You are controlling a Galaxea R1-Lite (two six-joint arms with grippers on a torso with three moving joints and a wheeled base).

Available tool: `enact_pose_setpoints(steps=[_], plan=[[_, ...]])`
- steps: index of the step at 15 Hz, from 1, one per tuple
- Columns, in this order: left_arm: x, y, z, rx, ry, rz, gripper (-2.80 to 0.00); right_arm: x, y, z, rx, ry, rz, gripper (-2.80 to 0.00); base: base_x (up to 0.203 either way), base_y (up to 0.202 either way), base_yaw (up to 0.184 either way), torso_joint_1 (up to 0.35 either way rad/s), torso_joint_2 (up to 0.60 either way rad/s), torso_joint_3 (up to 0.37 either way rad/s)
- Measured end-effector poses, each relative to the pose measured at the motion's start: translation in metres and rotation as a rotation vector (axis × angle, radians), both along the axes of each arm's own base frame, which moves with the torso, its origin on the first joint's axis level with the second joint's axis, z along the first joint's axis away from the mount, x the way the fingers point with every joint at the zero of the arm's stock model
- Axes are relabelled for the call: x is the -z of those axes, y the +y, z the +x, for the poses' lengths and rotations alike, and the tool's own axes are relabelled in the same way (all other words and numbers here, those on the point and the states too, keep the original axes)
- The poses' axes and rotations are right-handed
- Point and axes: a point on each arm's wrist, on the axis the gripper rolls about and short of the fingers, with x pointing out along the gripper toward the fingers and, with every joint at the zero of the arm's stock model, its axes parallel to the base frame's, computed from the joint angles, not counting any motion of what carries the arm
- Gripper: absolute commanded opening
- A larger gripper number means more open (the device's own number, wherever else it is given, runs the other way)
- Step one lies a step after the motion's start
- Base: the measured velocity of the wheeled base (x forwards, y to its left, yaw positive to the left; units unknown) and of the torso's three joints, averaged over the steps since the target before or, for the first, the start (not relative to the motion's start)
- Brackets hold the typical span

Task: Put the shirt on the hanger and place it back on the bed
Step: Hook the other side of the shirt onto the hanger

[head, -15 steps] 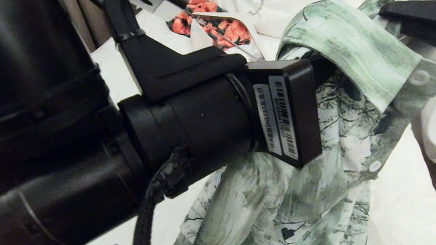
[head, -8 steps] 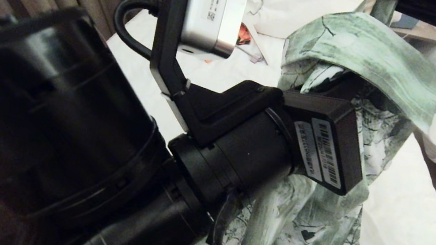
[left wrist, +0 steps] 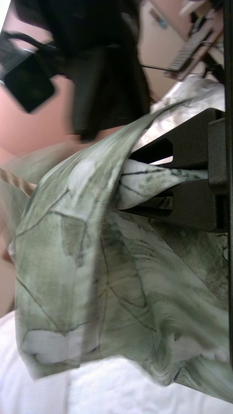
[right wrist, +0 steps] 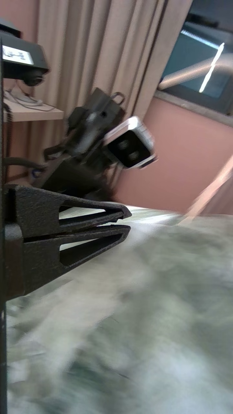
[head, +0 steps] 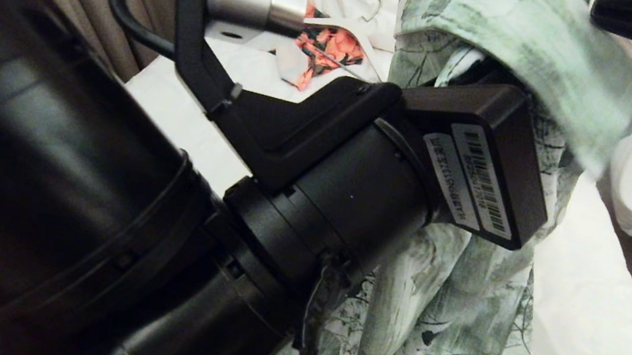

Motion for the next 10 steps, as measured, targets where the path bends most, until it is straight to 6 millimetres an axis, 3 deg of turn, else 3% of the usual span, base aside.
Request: enact_pose_setpoints(steps=[10], plan=[[-0.01,0.007,-0.003,-0.024,-0.071,-0.074,-2.8,-0.003,-0.013,-0.013,0.008,-0.027,-0.005,-2.8,0.0,0.0,0.0,0.0,0.0,0.0]])
